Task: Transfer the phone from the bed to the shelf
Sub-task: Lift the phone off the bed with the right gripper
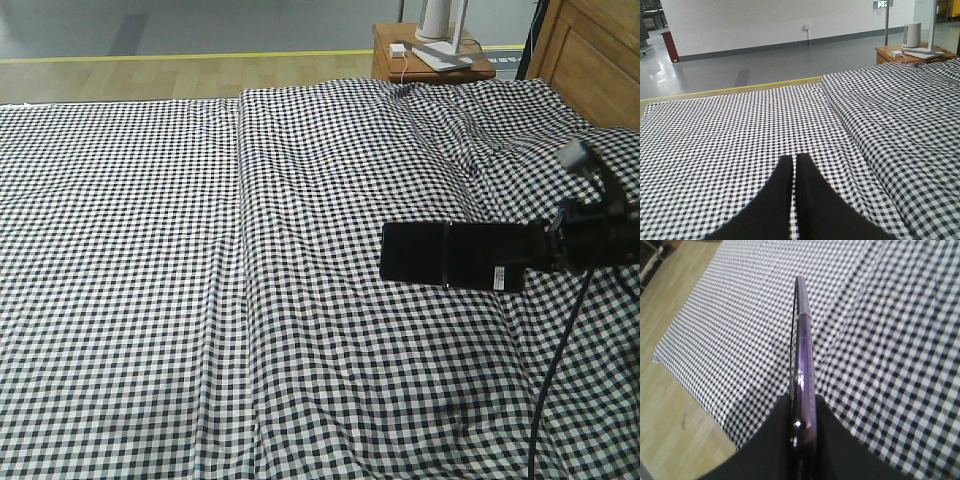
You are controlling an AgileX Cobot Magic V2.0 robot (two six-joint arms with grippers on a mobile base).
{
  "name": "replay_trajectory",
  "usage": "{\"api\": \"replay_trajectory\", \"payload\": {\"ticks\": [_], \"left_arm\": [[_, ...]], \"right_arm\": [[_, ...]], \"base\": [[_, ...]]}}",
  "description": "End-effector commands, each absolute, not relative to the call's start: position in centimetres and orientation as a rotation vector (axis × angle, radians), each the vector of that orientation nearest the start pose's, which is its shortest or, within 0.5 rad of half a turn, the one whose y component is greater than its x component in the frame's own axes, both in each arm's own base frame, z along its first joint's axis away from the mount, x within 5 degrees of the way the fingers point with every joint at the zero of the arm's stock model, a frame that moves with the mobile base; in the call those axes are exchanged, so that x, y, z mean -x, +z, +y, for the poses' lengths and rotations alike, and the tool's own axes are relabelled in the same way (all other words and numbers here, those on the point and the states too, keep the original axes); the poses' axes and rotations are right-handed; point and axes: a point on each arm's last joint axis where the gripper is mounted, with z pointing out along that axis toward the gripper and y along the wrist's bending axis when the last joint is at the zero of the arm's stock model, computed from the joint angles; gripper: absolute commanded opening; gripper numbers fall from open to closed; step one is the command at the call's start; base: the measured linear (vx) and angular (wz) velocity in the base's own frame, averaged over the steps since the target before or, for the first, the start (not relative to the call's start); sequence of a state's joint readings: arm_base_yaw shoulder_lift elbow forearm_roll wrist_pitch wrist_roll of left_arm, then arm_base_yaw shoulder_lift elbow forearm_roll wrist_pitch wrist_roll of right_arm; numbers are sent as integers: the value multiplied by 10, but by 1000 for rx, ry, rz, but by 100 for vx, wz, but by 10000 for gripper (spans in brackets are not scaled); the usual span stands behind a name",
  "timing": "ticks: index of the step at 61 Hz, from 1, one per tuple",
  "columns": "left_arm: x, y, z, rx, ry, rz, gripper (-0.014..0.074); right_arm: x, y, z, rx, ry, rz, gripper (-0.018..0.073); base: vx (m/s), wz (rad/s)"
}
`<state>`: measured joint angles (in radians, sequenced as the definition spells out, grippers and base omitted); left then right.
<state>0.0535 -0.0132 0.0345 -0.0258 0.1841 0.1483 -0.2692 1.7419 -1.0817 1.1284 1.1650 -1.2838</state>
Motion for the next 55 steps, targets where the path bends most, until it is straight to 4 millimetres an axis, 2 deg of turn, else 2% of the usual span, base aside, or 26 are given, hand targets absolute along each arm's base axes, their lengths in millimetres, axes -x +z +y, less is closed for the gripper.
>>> {"api": "replay_trajectory", "payload": {"ticks": [1,11,20,35,55], "left_arm": [[-55,200,2,-51,118,1584,1],[-55,200,2,-51,118,1584,1],[-55,200,2,-51,118,1584,1],[-55,200,2,-51,118,1584,1],[-55,200,2,-51,118,1584,1]], "right_arm": [[-307,278,0,567,1121,2132,-3],[-282,315,12,593,1074,2049,-3],[-262,338,40,731,1068,1974,-3],[-241,348,88,933,1161,1910,-3],[-218,357,141,1067,1377,1795,-3]], "base": [[0,0],[0,0],[0,0],[0,0],[0,0]]}}
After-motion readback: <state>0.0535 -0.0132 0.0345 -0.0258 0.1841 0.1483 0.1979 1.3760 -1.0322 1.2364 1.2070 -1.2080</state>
